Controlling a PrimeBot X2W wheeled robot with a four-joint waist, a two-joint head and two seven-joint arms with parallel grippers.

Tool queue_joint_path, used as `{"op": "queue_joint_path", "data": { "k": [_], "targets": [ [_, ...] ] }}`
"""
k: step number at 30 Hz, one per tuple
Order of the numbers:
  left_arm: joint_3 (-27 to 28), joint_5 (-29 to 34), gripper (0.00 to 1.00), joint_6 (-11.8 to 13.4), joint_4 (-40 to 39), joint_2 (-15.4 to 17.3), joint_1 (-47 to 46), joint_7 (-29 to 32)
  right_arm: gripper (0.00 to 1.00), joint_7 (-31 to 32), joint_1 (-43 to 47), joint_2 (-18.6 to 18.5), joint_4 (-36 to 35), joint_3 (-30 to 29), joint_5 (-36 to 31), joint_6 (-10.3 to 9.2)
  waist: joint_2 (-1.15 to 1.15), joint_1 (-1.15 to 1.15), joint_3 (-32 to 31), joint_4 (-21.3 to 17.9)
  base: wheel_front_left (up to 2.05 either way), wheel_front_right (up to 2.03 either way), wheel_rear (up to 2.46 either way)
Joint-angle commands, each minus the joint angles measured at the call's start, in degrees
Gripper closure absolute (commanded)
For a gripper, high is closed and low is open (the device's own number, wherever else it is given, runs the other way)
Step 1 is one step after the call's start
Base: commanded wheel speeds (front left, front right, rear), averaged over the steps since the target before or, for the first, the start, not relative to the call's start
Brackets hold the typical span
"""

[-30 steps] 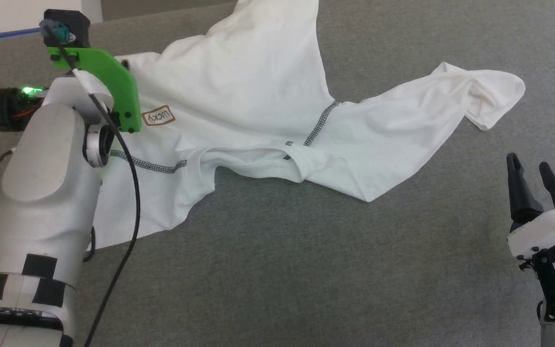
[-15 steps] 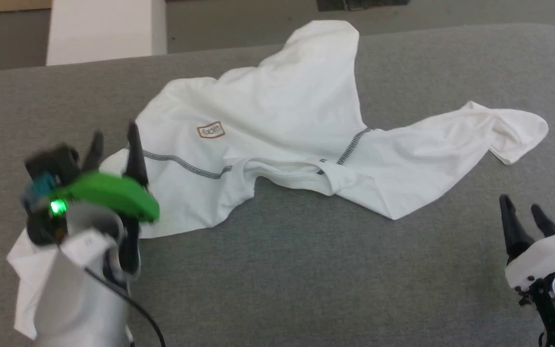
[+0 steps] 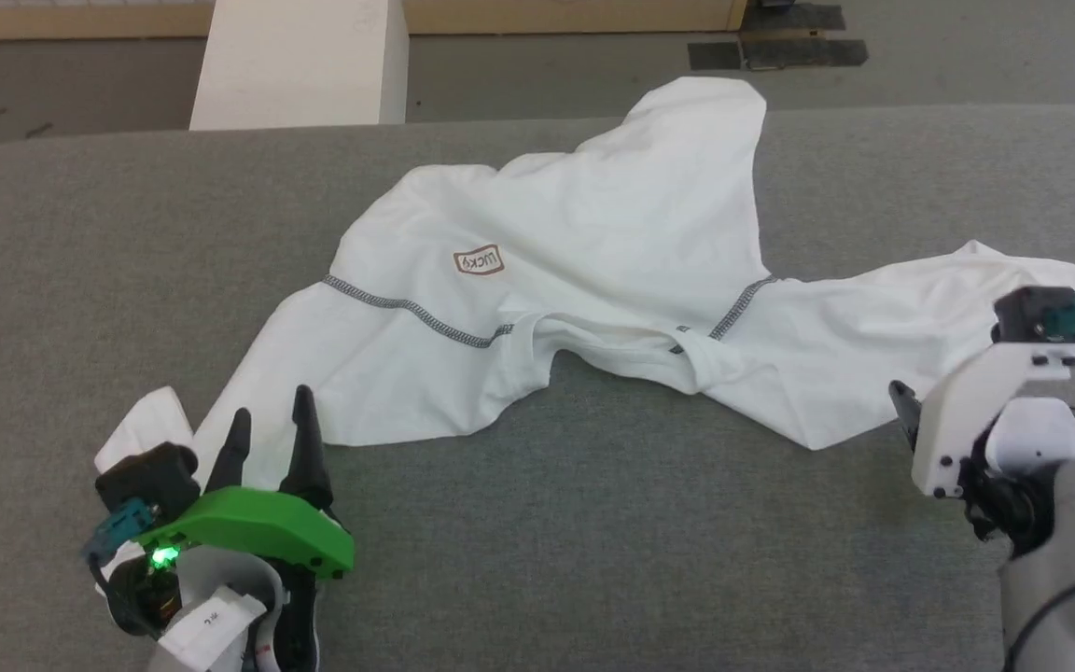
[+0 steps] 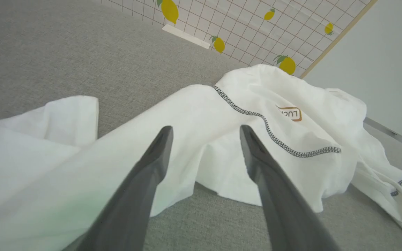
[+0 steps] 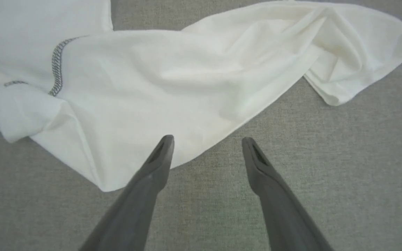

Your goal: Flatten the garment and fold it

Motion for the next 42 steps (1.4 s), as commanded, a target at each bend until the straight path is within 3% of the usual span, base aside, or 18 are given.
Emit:
{"op": "queue_joint_path", "data": {
  "k": [1, 6, 11, 12, 13, 19, 24, 26, 29, 35, 36, 42],
  "targets": [
    [-0.47, 0.92, 0.00, 0.22, -0.74, 0.28, 0.21, 0.37, 0.00, 1.59, -1.47, -0.01, 1.65, -0.03, -2.00, -0.09, 0.00, 0.00, 1.34, 1.48, 0.00, 0.00, 0.00],
    [-1.63, 1.96, 0.00, 0.28, -1.83, 0.86, -1.06, 1.18, 0.00, 6.88, -3.86, -0.01, 6.82, -0.19, -6.59, -0.09, 0.00, 0.00, 3.23, 3.51, 0.00, 0.00, 0.00],
    [-1.97, 2.04, 0.00, 0.33, -1.89, 0.94, -1.74, 1.30, 0.00, 9.44, -4.39, -0.01, 8.61, 0.64, -6.27, -0.09, 0.00, 0.00, 4.23, 4.06, 0.00, 0.00, 0.00],
    [-2.04, 1.98, 0.00, 0.35, -1.85, 0.91, -1.70, 1.37, 0.56, 9.31, -4.43, -0.01, 8.66, 0.62, -6.02, -0.09, 0.00, 0.00, 4.21, 4.01, 0.00, 0.00, 0.00],
    [-2.34, 1.86, 0.00, 0.47, -1.69, 1.01, -1.41, 2.05, 1.00, 8.25, -4.41, -0.01, 8.34, 0.94, -5.09, -0.09, 0.00, 0.00, 3.79, 3.57, 0.00, 0.00, 0.00],
    [-4.02, -1.50, 0.00, 0.79, -4.02, -0.18, -1.54, 9.42, 1.00, 6.60, -3.68, -0.30, 6.87, 1.28, -3.41, -0.09, 0.00, 0.00, 2.13, 2.30, 0.00, 0.00, 0.00],
    [-5.76, -4.25, 0.00, 5.56, -3.06, -0.18, -1.82, 22.99, 1.00, 5.56, -2.76, -0.26, 6.16, 2.10, -2.27, -0.09, 0.00, 0.00, 1.74, 0.88, 0.00, 0.00, 0.00],
    [-4.25, -4.48, 0.00, 7.42, -1.28, 0.00, -3.74, 23.58, 1.00, 5.13, -2.24, -0.18, 5.73, 2.68, -1.43, -0.09, 0.00, 0.00, 2.43, 0.21, 0.00, 0.00, 0.00],
    [-2.68, -4.12, 0.00, 8.10, 1.74, 0.29, -5.58, 21.57, 1.00, 5.09, -2.19, -0.14, 5.48, 3.34, -0.93, -0.09, 0.00, 0.00, 3.01, -0.35, 0.00, 0.00, 0.00],
    [-2.30, -4.01, 0.01, 7.15, 8.34, 0.41, -7.87, 19.40, 1.00, 4.97, -2.31, -0.10, 5.10, 4.49, -0.32, -0.09, 0.00, 0.00, 3.85, -1.34, 0.00, 0.00, 0.00],
    [-2.59, -3.97, 1.00, 6.82, 9.45, 0.50, -8.01, 19.50, 1.00, 4.85, -2.35, -0.09, 5.00, 4.67, -0.07, -0.09, 0.00, 0.00, 3.95, -1.45, 0.00, 0.00, 0.00],
    [-2.10, -5.47, 1.00, 4.54, 10.83, 0.00, -7.67, 17.31, 1.00, 2.63, -2.01, -0.06, 3.19, 4.41, 2.81, -0.09, 0.00, 0.00, 3.33, -1.31, 0.00, 0.00, 0.00]
  ]
}}
